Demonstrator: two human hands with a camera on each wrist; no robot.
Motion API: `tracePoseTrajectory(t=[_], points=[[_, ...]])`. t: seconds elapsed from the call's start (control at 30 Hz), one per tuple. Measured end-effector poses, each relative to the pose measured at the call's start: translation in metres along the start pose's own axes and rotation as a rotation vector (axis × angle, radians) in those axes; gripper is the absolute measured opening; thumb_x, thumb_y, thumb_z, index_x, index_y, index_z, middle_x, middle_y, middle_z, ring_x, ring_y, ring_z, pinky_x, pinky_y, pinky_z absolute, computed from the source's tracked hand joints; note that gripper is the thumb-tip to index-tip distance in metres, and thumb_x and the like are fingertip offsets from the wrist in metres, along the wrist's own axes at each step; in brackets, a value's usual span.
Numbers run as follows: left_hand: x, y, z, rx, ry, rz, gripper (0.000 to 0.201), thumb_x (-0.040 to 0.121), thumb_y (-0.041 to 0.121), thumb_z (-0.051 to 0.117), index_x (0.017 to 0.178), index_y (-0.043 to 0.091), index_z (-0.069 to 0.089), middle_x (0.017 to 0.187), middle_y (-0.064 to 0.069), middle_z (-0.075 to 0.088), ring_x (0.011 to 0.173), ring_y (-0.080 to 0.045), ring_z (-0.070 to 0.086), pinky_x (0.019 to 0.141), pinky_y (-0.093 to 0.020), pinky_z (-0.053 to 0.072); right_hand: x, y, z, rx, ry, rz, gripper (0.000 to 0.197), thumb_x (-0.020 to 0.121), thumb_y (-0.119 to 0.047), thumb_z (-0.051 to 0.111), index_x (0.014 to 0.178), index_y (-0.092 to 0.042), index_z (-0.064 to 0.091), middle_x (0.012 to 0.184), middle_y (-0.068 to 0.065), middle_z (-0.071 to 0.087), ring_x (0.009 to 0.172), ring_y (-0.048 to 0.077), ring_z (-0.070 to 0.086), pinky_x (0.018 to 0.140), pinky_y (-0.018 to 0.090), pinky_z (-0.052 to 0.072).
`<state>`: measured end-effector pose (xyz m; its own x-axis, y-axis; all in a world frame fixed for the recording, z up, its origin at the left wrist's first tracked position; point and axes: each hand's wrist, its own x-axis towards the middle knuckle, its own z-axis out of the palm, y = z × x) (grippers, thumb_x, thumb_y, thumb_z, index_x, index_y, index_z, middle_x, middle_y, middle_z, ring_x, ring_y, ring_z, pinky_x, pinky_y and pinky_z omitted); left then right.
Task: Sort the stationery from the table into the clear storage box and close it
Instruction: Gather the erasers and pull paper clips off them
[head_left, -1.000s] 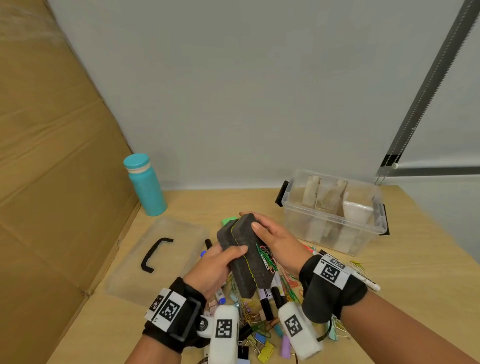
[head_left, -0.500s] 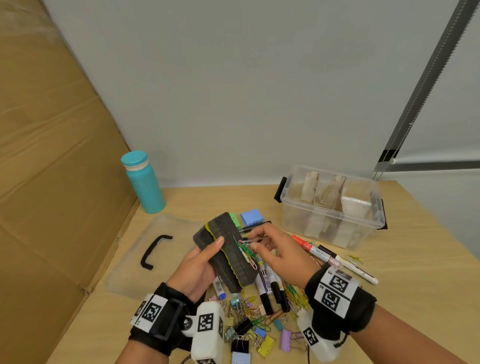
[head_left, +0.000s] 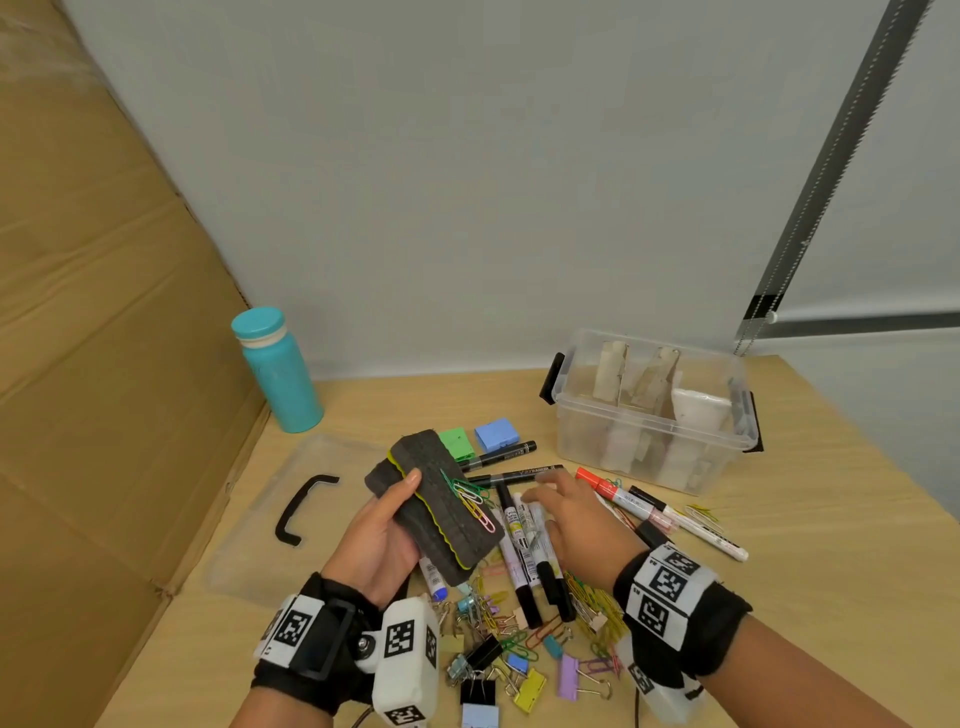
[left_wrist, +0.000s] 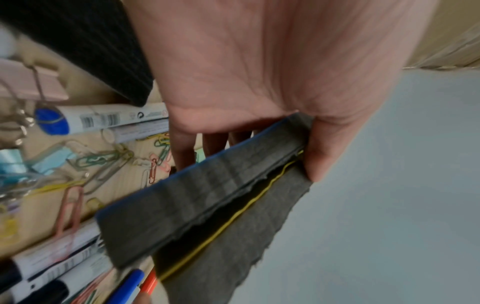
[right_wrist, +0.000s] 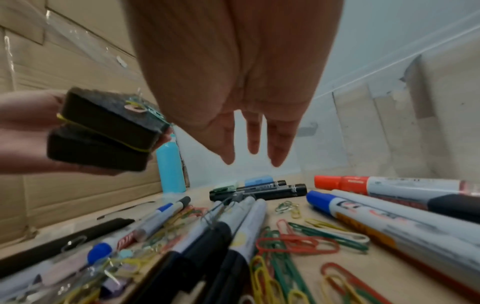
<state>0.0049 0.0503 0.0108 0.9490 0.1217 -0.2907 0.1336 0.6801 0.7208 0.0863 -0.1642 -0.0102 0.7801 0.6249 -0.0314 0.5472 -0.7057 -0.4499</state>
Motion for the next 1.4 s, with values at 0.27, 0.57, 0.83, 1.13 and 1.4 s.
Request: tracePoseTrajectory(t=[0.27, 0.57, 0.83, 1.13, 1.4], points=[[0.002, -0.01, 0.009, 0.022, 0.009, -0.045, 0.052, 0.087, 0.026, 0.052, 0.133, 0.004, 0.048, 0.13, -0.022, 0.057, 0.123, -0.036, 0.052, 0.101, -0.053, 0.042, 0.007, -0.045, -0.018, 0.214, 0.108, -0.189, 0.021, 0.095, -0.025, 0.049, 0.115, -0.021, 0.052, 0.102, -0.011, 0.048, 0.087, 0.005, 0.05, 0.077, 0.023, 0.047], [-0.001, -0.002, 0.003, -0.012, 0.039, -0.006, 0.038, 0.086, 0.027, 0.05, 0.117, 0.007, 0.059, 0.115, -0.02, 0.066, 0.112, -0.035, 0.058, 0.098, -0.054, 0.042, 0.011, -0.028, -0.007, 0.07, 0.03, -0.123, 0.014, 0.093, -0.012, 0.048, 0.105, -0.018, 0.053, 0.096, -0.005, 0.05, 0.082, 0.009, 0.05, 0.072, 0.024, 0.044], [0.0, -0.006, 0.005, -0.012, 0.043, -0.025, 0.049, 0.085, 0.029, 0.051, 0.128, 0.005, 0.053, 0.125, -0.022, 0.06, 0.119, -0.038, 0.054, 0.102, -0.056, 0.039, 0.006, -0.035, -0.014, 0.111, 0.058, -0.157, 0.033, 0.097, -0.033, 0.044, 0.127, -0.021, 0.049, 0.122, -0.005, 0.05, 0.107, 0.01, 0.052, 0.088, 0.028, 0.047], [0.0, -0.008, 0.01, 0.018, 0.004, -0.045, 0.054, 0.083, 0.035, 0.053, 0.129, 0.006, 0.053, 0.124, -0.021, 0.062, 0.117, -0.036, 0.056, 0.098, -0.054, 0.044, 0.01, -0.046, -0.017, 0.211, 0.137, -0.16, 0.008, 0.093, -0.019, 0.05, 0.099, -0.022, 0.054, 0.088, -0.006, 0.057, 0.07, 0.002, 0.047, 0.062, 0.012, 0.037], [0.001, -0.004, 0.004, -0.011, 0.025, -0.018, 0.054, 0.083, 0.033, 0.053, 0.13, 0.005, 0.051, 0.126, -0.023, 0.059, 0.119, -0.039, 0.054, 0.102, -0.056, 0.04, 0.003, -0.028, -0.008, -0.012, 0.048, -0.102, 0.032, 0.098, -0.019, 0.039, 0.129, -0.019, 0.05, 0.125, -0.001, 0.051, 0.112, 0.017, 0.051, 0.089, 0.029, 0.045]])
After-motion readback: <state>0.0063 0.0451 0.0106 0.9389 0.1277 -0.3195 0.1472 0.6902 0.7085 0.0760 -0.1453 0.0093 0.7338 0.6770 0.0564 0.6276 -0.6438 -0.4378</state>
